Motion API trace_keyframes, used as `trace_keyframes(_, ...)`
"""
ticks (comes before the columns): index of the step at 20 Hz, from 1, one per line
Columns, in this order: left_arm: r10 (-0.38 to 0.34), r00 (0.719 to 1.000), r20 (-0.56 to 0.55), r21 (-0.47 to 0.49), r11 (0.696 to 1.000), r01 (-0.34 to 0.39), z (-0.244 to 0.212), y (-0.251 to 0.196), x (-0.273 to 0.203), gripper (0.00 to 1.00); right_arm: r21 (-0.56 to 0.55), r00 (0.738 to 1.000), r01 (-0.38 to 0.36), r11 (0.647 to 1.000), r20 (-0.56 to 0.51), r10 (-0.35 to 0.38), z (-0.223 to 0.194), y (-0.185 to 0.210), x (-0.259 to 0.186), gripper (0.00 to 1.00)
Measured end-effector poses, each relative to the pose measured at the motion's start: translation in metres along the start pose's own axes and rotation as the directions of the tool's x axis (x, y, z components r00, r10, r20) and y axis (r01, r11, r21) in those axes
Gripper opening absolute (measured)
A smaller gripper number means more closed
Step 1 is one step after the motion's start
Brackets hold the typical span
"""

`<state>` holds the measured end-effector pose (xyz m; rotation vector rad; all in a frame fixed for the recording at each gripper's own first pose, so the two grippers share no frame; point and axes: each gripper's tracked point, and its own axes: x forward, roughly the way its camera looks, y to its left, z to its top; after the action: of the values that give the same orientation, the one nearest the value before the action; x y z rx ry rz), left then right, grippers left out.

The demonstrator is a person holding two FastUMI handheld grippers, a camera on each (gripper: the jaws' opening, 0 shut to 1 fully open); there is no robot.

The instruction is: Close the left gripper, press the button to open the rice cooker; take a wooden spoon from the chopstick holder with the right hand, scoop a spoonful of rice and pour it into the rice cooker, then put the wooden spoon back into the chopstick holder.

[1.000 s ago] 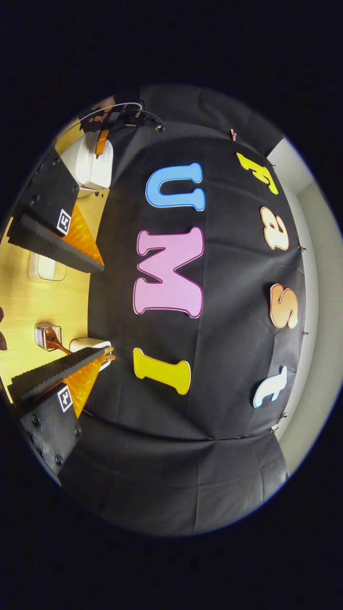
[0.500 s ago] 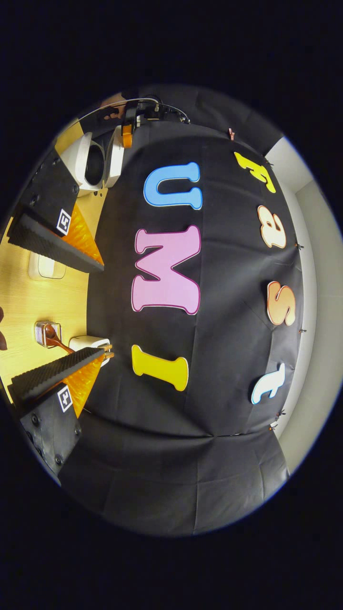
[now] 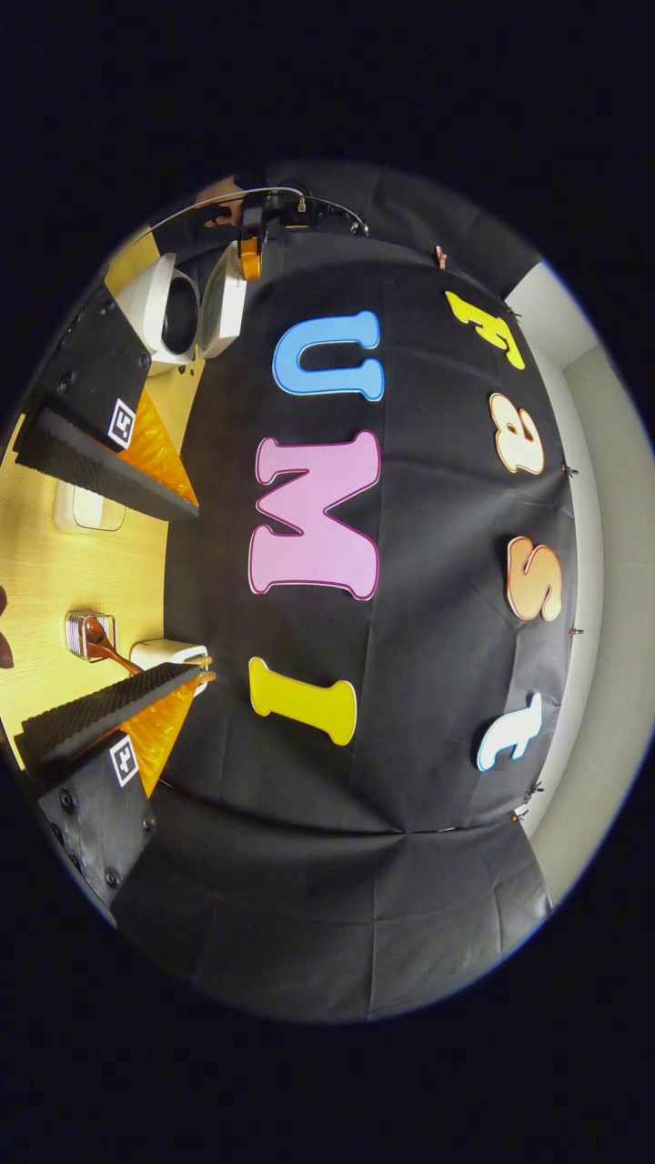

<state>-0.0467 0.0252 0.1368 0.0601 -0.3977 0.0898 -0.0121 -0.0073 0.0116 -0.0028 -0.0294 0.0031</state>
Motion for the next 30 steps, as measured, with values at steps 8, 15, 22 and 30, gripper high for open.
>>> trace_keyframes(8,0.017,1.000,0.024,0.019,1.000,-0.017,0.008,0.005,-0.001,0.06,0.001,1.000,-0.003,1.000,-0.001,0.003,-0.001,0.000,0.001,0.98)
trace_keyframes(15,0.001,0.997,0.083,0.024,1.000,-0.003,0.021,-0.005,-0.009,0.17,0.015,1.000,0.002,1.000,-0.005,-0.002,-0.003,-0.001,0.003,0.98)
trace_keyframes(22,0.018,0.996,0.086,0.056,0.998,-0.023,0.018,-0.012,-0.018,0.90,0.028,0.999,0.012,1.000,-0.031,-0.011,-0.015,-0.009,0.010,0.98)
trace_keyframes(30,0.001,0.992,0.126,0.013,1.000,-0.002,0.024,-0.046,-0.036,0.94,0.098,0.990,0.009,0.995,-0.142,0.005,-0.076,-0.044,0.053,0.98)
